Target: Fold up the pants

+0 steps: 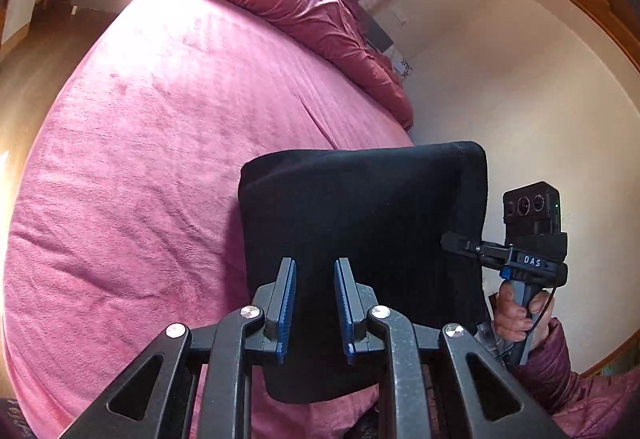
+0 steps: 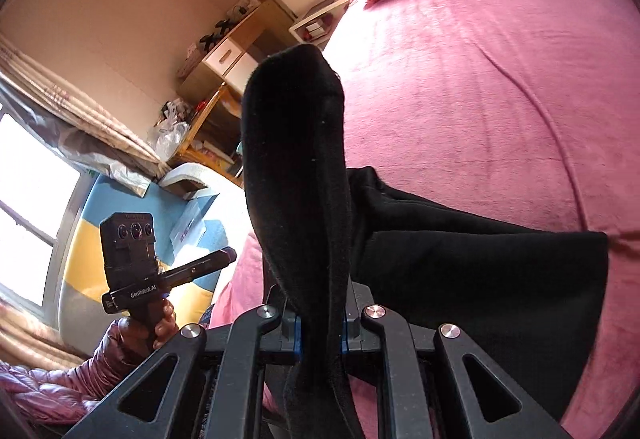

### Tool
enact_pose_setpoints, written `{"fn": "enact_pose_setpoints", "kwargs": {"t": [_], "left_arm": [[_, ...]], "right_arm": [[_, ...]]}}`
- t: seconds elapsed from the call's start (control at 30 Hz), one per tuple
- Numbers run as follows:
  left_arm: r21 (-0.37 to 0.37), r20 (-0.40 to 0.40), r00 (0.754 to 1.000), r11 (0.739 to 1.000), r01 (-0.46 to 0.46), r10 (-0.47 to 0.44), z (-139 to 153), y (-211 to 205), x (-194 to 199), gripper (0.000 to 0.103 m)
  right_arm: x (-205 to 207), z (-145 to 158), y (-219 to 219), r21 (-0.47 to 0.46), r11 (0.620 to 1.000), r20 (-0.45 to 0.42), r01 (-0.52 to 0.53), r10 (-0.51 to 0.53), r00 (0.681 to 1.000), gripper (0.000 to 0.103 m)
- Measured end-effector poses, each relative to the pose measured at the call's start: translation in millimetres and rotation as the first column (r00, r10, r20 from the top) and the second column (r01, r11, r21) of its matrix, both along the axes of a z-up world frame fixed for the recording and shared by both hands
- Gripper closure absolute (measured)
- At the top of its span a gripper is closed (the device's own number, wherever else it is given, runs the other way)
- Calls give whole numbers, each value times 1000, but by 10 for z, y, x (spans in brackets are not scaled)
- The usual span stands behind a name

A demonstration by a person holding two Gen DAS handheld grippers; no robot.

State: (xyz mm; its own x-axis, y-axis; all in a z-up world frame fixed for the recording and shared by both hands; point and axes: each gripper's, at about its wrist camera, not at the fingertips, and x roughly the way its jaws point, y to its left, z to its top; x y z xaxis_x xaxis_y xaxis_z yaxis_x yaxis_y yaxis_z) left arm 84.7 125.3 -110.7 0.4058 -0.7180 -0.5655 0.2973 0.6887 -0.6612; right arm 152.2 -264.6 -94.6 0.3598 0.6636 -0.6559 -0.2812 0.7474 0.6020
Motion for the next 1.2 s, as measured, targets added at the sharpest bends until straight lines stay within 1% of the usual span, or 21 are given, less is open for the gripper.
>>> {"fn": "enact_pose_setpoints", "kwargs": {"t": [0.03, 0.13, 0.23, 0.33, 0.4, 0.47, 0.53, 0.6, 0.67, 0.73, 0.83, 0.9, 1.1, 1.13, 1.2], "left_arm": [[8, -7, 1000, 1000, 19, -19, -40, -78, 32, 83], [41, -15, 997, 996, 79, -79, -133, -515, 115, 83], [80, -28, 991, 988, 135, -133, -180, -785, 88, 83], [129, -36, 983, 975, 181, -178, -210, -1009, 44, 83], [171, -37, 979, 964, 205, -201, -243, -1159, 8, 82], [202, -51, 975, 954, 222, -216, -285, -1293, -23, 82], [256, -57, 975, 940, 224, -217, -322, -1418, -55, 82], [288, -58, 973, 930, 230, -223, -339, -1516, -98, 81], [331, -49, 973, 916, 227, -224, -347, -1608, -147, 81], [372, -31, 973, 901, 225, -230, -339, -1707, -201, 79], [429, -6, 970, 876, 221, -242, -318, -1803, -279, 78], [456, 5, 970, 864, 214, -243, -310, -1840, -314, 77], [521, 53, 972, 836, 170, -231, -251, -1952, -420, 77], [526, 57, 971, 834, 168, -231, -316, -1994, -408, 77], [534, 66, 971, 830, 161, -231, -342, -1988, -425, 77]], "right_arm": [[-25, -10, -107, 2, 1000, -6, 22, -22, 1000, 90], [-74, -75, -341, -3, 997, -23, 74, -74, 997, 90], [-111, -170, -494, -14, 994, -37, 108, -109, 993, 90], [-142, -275, -621, -26, 989, -49, 145, -146, 988, 90], [-137, -354, -716, -52, 985, -58, 167, -170, 984, 90], [-151, -476, -874, -51, 980, -84, 194, -198, 977, 90], [-145, -603, -952, -73, 973, -104, 217, -224, 969, 90], [-148, -771, -1056, -93, 966, -136, 239, -251, 959, 90], [-133, -952, -1115, -98, 960, -173, 261, -274, 946, 90], [-129, -1070, -1146, -88, 956, -195, 281, -294, 936, 90], [-144, -1120, -1148, -75, 952, -203, 298, -307, 930, 90], [-167, -1116, -1141, -74, 951, -205, 301, -310, 928, 90], [-157, -1131, -1154, -71, 949, -209, 307, -315, 926, 90], [-162, -1131, -1159, -72, 948, -210, 309, -317, 925, 90], [-140, -1139, -1159, -78, 948, -212, 309, -319, 924, 89]]}}
